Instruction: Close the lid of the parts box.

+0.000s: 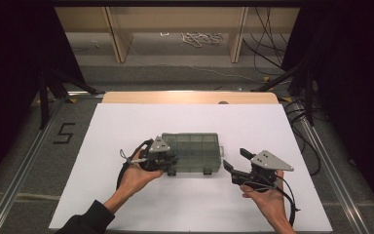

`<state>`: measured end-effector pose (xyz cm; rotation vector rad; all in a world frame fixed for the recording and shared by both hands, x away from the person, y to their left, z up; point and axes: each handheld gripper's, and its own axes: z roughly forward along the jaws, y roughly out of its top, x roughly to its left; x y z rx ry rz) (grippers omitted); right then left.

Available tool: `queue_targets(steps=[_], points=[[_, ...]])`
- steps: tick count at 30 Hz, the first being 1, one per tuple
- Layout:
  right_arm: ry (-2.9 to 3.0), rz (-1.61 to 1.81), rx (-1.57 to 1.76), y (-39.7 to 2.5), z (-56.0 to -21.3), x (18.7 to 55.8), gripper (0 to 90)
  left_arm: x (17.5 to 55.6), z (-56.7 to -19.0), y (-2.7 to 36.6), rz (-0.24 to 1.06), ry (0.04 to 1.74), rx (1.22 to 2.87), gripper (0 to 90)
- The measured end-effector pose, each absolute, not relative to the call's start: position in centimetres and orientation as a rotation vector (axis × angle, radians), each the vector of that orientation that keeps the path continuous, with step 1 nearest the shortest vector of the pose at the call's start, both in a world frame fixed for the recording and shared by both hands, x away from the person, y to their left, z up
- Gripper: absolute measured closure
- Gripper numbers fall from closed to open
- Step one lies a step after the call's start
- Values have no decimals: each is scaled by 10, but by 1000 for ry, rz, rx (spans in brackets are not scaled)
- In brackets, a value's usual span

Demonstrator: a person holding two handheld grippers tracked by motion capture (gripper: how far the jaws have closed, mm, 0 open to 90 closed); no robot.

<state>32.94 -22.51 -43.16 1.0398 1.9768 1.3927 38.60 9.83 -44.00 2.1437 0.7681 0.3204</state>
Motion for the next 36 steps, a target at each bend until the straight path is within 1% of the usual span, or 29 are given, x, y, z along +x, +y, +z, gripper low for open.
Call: queue_targets(steps=[7, 13, 17, 19, 25, 27, 29, 36], points=[[1976, 1398, 1034, -224, -432, 329, 277, 387, -437, 100, 302, 793, 2119, 694], [1978, 1402, 1052, -225, -431, 329, 277, 387, -433, 102, 279, 812, 2066, 584], [1977, 1406, 1053, -225, -431, 329, 277, 385, -431, 103, 291, 820, 2010, 534], [1983, 1414, 1051, -225, -432, 329, 277, 385, -429, 105, 276, 823, 1986, 510], [1983, 1415, 1052, -225, -432, 329, 277, 382, -424, 111, 324, 813, 1938, 429], [1976, 1400, 1046, -226, -431, 329, 277, 380, -424, 113, 338, 810, 1907, 418], [1967, 1408, 1027, -226, -431, 329, 277, 378, -422, 116, 338, 812, 1886, 386], [1936, 1438, 999, -225, -430, 330, 266, 371, -419, 127, 367, 774, 1831, 335]])
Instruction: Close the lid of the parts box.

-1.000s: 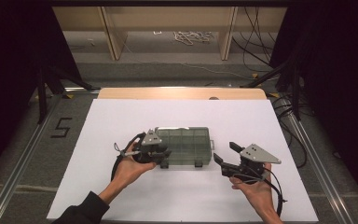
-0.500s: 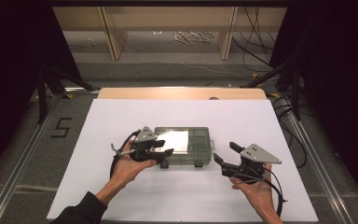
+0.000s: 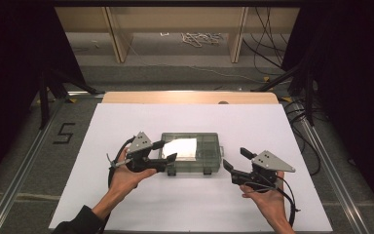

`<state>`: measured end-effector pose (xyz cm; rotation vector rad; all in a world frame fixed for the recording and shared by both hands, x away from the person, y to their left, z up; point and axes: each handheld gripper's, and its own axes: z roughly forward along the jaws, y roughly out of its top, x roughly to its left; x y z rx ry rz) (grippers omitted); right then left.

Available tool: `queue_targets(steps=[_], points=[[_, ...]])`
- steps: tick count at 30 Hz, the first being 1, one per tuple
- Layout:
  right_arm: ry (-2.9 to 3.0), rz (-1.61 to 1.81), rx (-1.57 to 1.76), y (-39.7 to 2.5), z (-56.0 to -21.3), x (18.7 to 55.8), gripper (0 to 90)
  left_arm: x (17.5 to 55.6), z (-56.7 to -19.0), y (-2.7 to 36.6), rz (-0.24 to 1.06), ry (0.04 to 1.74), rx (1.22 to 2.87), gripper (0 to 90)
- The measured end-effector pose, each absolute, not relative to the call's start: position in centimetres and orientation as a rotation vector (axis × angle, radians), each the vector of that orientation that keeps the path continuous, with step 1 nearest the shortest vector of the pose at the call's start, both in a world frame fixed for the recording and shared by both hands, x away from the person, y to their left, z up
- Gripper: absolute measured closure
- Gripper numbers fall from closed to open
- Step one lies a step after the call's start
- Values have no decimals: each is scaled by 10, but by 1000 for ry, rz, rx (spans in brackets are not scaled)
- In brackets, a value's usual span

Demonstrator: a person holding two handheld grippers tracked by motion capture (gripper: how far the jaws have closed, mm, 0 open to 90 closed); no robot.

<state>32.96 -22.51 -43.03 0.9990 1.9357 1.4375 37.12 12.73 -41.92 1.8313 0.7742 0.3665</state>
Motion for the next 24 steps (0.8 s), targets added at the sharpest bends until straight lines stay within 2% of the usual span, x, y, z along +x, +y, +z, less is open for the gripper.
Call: queue_targets(steps=[10, 24], points=[[1946, 1456, 976, -224, -427, 323, 220, 358, -420, 146, 373, 740, 1765, 246], [1921, 1490, 953, -225, -428, 319, 183, 345, -421, 161, 417, 711, 1760, 237]])
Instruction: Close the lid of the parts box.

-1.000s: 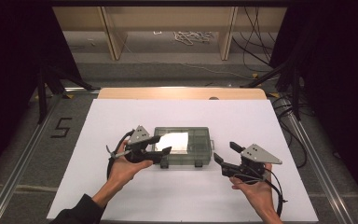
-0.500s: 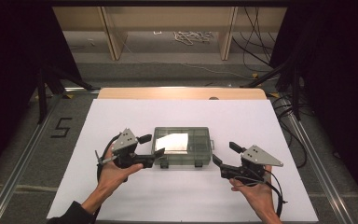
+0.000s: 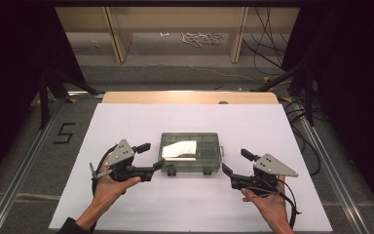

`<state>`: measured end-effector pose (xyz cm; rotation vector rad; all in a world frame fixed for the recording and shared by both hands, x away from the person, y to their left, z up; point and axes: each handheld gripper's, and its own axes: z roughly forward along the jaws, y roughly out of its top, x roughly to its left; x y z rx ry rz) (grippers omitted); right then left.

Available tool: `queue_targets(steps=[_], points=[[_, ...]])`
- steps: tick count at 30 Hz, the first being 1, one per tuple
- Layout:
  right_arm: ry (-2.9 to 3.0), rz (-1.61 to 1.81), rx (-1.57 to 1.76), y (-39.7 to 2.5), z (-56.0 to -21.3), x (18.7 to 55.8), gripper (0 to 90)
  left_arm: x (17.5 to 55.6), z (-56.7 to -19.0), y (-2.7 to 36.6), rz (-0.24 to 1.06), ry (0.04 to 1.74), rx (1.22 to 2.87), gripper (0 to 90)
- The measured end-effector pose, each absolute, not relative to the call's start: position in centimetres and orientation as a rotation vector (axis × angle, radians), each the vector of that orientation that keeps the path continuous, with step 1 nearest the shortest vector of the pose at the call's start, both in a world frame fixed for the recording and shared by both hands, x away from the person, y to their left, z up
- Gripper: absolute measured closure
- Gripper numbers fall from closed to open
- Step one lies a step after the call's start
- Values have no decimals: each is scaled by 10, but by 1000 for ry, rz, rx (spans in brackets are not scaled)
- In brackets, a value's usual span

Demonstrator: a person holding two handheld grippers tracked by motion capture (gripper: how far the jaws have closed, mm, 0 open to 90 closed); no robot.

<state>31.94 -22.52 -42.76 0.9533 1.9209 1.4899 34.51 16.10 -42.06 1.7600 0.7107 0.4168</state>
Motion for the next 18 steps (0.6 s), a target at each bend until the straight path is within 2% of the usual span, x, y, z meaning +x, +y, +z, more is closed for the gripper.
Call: queue_targets(steps=[18], points=[[1910, 1522, 939, -230, -431, 309, 159, 333, -426, 168, 409, 699, 1763, 231]])
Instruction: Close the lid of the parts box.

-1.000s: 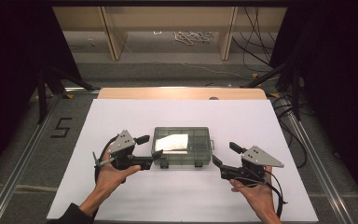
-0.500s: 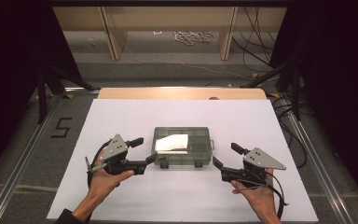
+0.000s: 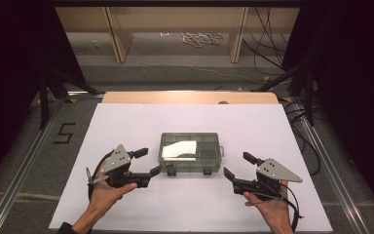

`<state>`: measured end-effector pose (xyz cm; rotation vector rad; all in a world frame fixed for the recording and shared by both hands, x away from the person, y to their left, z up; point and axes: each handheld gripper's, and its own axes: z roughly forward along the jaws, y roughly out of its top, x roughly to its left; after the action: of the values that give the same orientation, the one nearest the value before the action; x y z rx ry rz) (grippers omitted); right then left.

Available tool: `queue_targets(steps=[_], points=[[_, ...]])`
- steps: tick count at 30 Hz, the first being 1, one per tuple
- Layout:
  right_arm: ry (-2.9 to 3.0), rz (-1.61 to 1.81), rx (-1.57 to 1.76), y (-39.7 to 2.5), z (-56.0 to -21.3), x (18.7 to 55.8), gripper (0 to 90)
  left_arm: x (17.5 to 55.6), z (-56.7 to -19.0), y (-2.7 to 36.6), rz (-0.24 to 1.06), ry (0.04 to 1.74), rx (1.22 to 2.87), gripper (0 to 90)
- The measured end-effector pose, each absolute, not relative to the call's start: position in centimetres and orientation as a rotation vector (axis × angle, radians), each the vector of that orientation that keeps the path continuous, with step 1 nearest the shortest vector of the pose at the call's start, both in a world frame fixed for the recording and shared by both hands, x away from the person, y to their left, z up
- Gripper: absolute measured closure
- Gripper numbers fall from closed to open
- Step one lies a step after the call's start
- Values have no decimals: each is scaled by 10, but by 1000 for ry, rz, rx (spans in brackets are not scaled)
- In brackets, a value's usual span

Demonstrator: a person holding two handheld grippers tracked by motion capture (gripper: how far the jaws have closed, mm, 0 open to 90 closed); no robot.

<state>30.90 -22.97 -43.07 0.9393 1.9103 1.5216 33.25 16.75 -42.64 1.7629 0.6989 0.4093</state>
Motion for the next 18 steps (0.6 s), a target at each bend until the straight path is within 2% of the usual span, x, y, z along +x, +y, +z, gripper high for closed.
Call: queue_targets(steps=[18], points=[[1929, 1531, 914, -227, -429, 293, 160, 318, -428, 172, 439, 699, 1743, 232]])
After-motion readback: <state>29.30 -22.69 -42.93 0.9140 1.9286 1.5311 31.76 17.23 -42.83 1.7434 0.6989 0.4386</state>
